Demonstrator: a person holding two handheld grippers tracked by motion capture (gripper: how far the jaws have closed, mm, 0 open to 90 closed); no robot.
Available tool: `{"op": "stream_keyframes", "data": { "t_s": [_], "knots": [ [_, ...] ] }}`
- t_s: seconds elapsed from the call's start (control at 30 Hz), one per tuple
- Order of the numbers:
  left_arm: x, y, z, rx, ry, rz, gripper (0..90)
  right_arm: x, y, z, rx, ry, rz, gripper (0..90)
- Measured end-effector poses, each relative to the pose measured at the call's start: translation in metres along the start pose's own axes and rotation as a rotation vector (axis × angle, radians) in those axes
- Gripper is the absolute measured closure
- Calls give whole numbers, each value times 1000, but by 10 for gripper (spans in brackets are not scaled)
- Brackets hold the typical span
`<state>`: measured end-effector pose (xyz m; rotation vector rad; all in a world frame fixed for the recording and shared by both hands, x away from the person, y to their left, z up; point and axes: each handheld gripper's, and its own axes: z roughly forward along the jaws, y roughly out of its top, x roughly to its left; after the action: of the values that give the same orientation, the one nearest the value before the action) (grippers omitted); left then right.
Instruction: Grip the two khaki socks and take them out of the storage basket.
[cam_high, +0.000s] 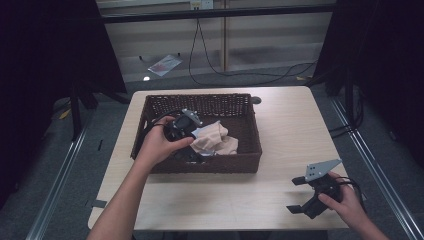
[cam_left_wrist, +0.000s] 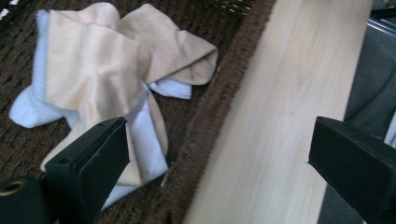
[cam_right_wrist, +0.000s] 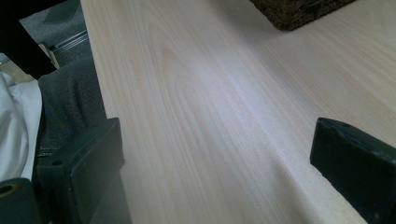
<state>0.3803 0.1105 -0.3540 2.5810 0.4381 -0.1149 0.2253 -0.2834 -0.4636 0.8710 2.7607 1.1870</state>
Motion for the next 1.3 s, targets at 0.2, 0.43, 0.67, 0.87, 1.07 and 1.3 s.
{"op": "stream_keyframes", "data": {
  "t_s": [0.2,0.43,0.67,0.87,1.07,1.3],
  "knots": [
    [13,5,3,-7,25,-22,44,0,0,1,-3,5,0,27],
    [27,11,11,-9,46,-47,43,0,0,0,-2,3,2,27],
    [39,13,20,-26,75,-91,82,0,0,0,-3,3,0,27],
    [50,12,28,-6,96,-134,192,0,0,-1,-6,3,1,27],
    [61,10,35,8,113,-162,325,0,0,-1,-4,3,0,27],
    [71,8,40,0,113,-178,472,0,0,-1,-4,2,-1,27]
  ]
}}
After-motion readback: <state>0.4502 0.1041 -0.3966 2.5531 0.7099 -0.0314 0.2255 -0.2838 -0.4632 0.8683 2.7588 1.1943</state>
